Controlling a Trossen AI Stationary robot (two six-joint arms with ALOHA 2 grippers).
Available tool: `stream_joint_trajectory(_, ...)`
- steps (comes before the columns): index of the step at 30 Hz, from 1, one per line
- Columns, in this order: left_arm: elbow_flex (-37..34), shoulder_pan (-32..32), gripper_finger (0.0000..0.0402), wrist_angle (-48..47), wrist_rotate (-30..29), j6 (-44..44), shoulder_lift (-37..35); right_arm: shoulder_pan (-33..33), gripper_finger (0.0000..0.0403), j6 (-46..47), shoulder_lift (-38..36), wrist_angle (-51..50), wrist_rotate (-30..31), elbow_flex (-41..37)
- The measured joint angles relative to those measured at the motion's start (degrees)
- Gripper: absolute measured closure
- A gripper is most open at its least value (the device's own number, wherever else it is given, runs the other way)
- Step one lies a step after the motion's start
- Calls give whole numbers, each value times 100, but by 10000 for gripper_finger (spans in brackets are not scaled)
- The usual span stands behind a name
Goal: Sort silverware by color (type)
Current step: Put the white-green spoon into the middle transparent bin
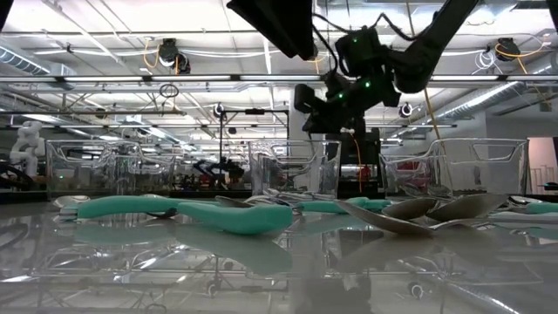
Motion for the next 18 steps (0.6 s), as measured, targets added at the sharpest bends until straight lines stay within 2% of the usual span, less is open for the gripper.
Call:
stream_joint_trajectory(7,0,60,286,4,7,-99,0,-51,341,-74,293,84,1,0)
stream_joint_trajectory(18,0,124,286,24,15,-234,2,-75,337,-348,268,24,-6,2)
